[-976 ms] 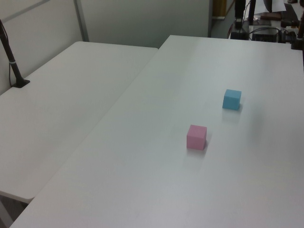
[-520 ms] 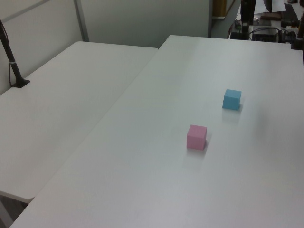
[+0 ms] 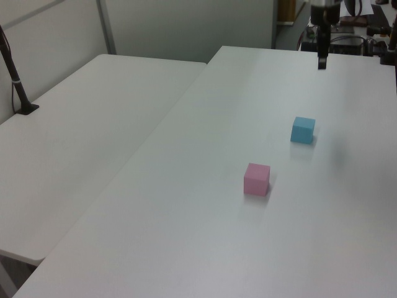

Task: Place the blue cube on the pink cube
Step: 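Lower the open gripper down over the light-blue cube, then close the gripper on the light-blue cube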

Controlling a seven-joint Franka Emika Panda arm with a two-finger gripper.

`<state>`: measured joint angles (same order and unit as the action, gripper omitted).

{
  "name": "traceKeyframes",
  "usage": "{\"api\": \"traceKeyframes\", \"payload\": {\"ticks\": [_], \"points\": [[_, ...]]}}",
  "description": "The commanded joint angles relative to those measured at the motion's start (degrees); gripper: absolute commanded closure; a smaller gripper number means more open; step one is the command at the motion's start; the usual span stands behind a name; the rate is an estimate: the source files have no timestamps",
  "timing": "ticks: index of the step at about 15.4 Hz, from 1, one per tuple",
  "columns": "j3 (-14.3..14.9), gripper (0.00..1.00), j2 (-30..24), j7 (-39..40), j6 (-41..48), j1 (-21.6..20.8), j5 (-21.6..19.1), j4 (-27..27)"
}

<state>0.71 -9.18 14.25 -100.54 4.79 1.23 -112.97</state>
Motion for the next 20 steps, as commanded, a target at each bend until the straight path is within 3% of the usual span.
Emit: {"api": "traceKeyframes", "payload": {"ticks": [1, 6, 12, 20], "points": [[-0.01, 0.0, -1.81, -0.01, -7.64, 0.75, -0.87, -7.44], [-0.27, 0.0, 1.87, -0.8, -11.42, 0.57, -0.87, -10.43], [-0.45, 0.0, 5.57, -4.23, -22.76, -0.13, -0.87, -14.82], [-1.76, 0.0, 10.67, -4.23, -24.97, -0.48, -0.7, -15.35]]}}
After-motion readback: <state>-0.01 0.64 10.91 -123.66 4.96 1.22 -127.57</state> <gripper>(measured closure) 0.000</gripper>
